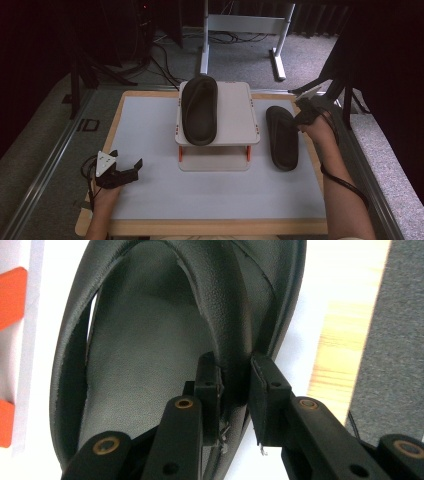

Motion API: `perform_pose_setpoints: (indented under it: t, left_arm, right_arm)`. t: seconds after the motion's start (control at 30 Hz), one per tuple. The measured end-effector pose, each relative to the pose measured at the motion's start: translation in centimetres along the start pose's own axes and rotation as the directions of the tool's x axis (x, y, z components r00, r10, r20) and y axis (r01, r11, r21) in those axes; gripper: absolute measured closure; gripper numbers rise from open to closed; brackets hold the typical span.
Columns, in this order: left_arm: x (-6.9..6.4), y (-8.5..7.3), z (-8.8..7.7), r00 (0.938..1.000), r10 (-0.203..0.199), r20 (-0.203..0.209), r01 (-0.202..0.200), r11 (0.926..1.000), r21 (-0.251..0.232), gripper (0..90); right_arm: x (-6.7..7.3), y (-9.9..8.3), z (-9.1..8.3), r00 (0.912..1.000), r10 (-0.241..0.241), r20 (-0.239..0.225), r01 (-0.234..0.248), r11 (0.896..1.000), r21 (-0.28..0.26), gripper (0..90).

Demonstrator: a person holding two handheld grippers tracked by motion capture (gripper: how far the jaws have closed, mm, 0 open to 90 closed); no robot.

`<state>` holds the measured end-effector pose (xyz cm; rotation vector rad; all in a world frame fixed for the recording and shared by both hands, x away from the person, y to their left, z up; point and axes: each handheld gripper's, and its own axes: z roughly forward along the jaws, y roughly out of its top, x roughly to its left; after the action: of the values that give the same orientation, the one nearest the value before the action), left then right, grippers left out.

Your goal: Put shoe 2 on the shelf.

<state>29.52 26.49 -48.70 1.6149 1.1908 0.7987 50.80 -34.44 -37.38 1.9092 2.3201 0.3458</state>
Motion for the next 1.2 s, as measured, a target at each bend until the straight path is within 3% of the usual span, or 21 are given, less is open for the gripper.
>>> perform_pose_setpoints:
  t: [0.2, 0.6, 0.8, 1.2]
  left_arm:
    - [-0.1, 0.0, 0.0, 1.0000, 0.003, -0.006, -0.003, 1.0000, -0.006, 1.8]
    - [-0.2, -0.1, -0.2, 0.9999, 0.009, -0.014, -0.009, 0.9997, -0.022, 1.9]
    - [-0.2, -0.1, -0.2, 0.9999, 0.009, -0.013, -0.009, 0.9997, -0.023, 2.0]
    - [-0.3, -0.1, -0.2, 0.9997, 0.018, -0.016, -0.019, 0.9995, -0.025, 3.5]
  right_arm:
    - [0.1, 0.1, -2.2, 1.0000, 0.000, -0.008, 0.000, 1.000, -0.021, 76.2]
    - [1.7, 1.4, -7.4, 0.9997, -0.025, 0.009, 0.025, 0.999, -0.047, 76.7]
    - [3.3, 2.2, -9.9, 0.9989, -0.043, -0.019, 0.041, 0.996, -0.074, 76.8]
    - [6.9, 3.6, -13.1, 0.9957, -0.089, -0.024, 0.086, 0.990, -0.116, 76.9]
